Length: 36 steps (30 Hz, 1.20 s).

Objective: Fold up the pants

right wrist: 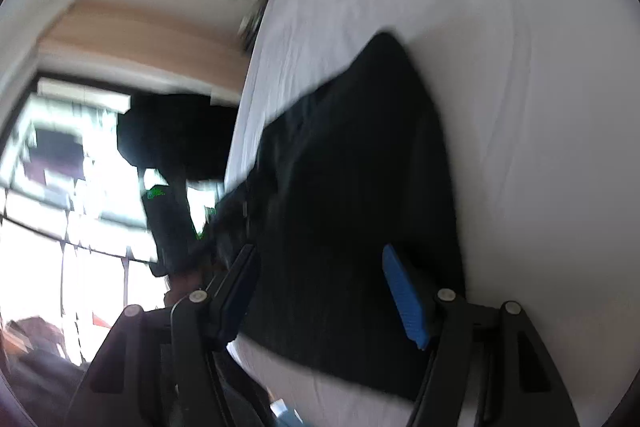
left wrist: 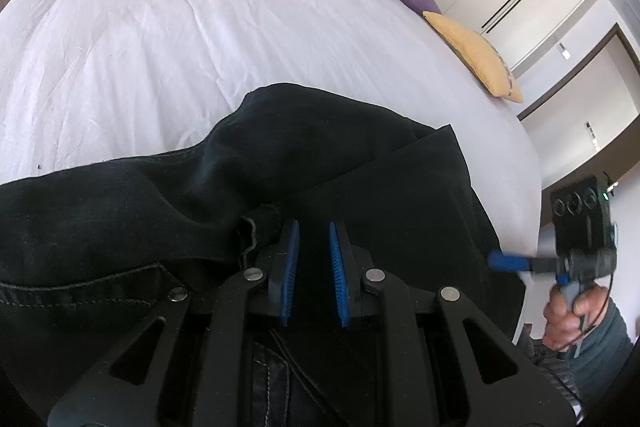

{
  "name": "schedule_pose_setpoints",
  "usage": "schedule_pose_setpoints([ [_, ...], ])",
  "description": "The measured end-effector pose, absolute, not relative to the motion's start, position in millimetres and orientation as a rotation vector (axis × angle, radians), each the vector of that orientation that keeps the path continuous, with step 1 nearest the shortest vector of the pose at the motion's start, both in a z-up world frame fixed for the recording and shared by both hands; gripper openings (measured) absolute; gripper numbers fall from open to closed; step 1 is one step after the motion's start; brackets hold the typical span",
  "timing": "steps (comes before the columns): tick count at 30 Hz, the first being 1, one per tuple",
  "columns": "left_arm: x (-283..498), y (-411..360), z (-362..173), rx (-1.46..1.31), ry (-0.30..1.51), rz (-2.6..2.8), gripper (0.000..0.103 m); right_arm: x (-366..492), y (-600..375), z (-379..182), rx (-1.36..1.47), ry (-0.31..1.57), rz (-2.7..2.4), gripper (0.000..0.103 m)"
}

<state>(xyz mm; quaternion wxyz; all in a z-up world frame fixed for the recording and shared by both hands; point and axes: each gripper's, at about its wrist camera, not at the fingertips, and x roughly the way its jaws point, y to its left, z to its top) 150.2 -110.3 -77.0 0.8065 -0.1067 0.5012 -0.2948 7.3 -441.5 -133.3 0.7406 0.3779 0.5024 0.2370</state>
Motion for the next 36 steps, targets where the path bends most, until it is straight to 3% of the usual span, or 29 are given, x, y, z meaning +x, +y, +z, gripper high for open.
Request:
schedule_pose_setpoints([
  [6, 146.3, -116.2, -78.2, -0.211, 1.059, -0.624, 0.016, -16.6, -438.5, -103.2, 0.683, 1.22, 0.602, 0.067],
  [8, 143.6, -119.5, -77.8, -0.195, 1.052, -0.618, 0.016, -15.4, -444.7, -81.4, 0.685, 1.141, 0.62, 0.068],
  [11, 141.4, -122.1, -76.7, -0.176, 1.044, -0.609, 0.016, -11.5, -461.9, -69.3, 0.751, 1.011, 0.617, 0.079],
  [20, 141.7, -124.5, -76.7, -0.175, 1.042, -0.608, 0.016, 48.7, -431.5, -125.7, 0.783, 1.161, 0.469, 0.081],
  [24, 140.5, -121.4, -72.2, -0.188, 1.028, -0.593, 0.016, 33.6, -421.2, -120.5, 0.685, 1.146, 0.438, 0.083],
  [30, 108.7, -66.0, -11.2, -0.276, 0.889, -0.525, 0.018, -0.4, -404.7, -105.4, 0.703, 1.089, 0.469, 0.084],
  [32, 86.5, -31.7, 10.6, -0.307, 0.824, -0.477, 0.044, -4.2, -398.3, -106.3, 0.711, 1.074, 0.471, 0.084],
  [33, 74.3, -12.4, 17.4, -0.346, 0.793, -0.447, 0.078, -4.9, -396.2, -108.5, 0.718, 1.07, 0.471, 0.084],
  [34, 59.1, 9.3, 23.3, -0.396, 0.743, -0.404, 0.094, -3.7, -392.4, -110.7, 0.72, 1.069, 0.464, 0.084],
  [36, 25.4, 53.3, 27.5, -0.481, 0.671, -0.277, 0.096, -1.3, -386.8, -113.3, 0.73, 1.059, 0.465, 0.084],
])
